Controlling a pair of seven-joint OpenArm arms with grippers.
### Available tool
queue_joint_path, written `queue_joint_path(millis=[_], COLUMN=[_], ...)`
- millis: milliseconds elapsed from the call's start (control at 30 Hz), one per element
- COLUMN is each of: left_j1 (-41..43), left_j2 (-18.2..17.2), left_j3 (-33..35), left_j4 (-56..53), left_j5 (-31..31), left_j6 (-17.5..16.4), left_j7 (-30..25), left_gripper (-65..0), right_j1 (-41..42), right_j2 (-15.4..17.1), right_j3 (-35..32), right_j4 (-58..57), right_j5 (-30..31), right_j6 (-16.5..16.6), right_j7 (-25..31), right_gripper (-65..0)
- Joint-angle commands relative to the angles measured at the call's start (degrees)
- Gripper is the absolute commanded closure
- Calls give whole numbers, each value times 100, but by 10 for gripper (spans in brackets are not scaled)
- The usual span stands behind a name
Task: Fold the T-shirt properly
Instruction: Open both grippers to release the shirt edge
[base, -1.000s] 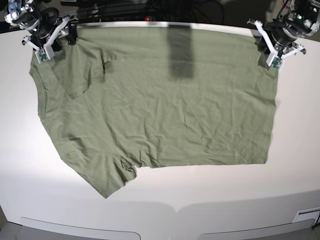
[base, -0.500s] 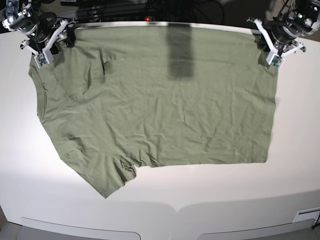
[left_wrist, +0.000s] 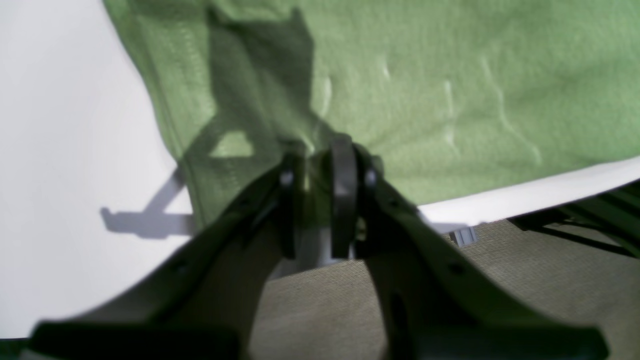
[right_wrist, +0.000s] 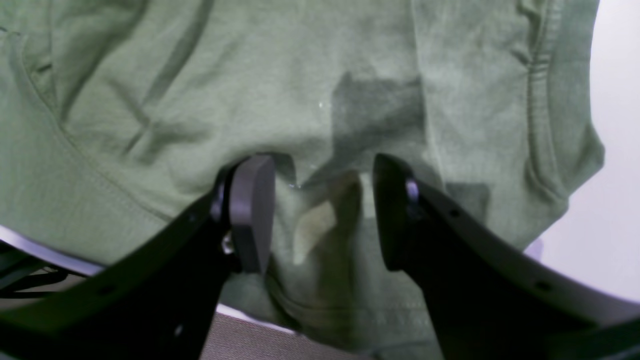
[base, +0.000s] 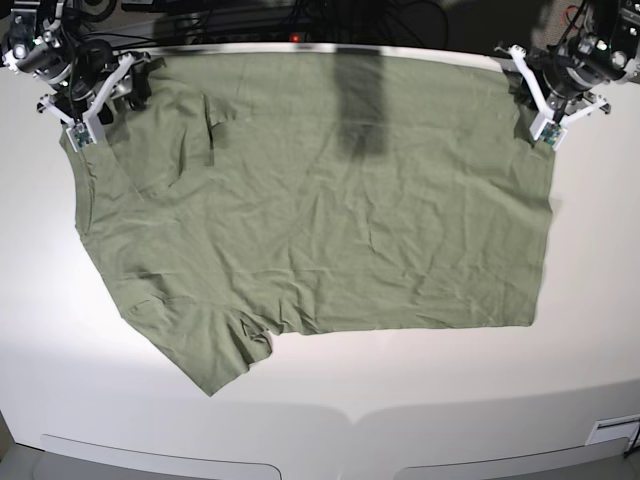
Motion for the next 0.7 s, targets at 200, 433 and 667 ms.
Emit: queue_joint_path(millis=[200, 433, 667], left_j1=[2, 2, -2], left_j2=[-24, -26, -24], left_j3=[24, 24, 24], left_j4=[608, 1224, 1311], left_j5=[367, 531, 1690], left_j6=[92, 354, 1246], left_j7=[402, 485, -391], left_gripper=[-95, -95, -95], right_j1=[13, 15, 15], right_j2=[92, 90, 90], right_j3=[50, 50, 50], right_j4=[741, 1099, 1099], right_j5=[343, 415, 916], right_j6=[2, 0, 0], right_j7=[-105, -103, 372], right_gripper=[-315, -315, -315])
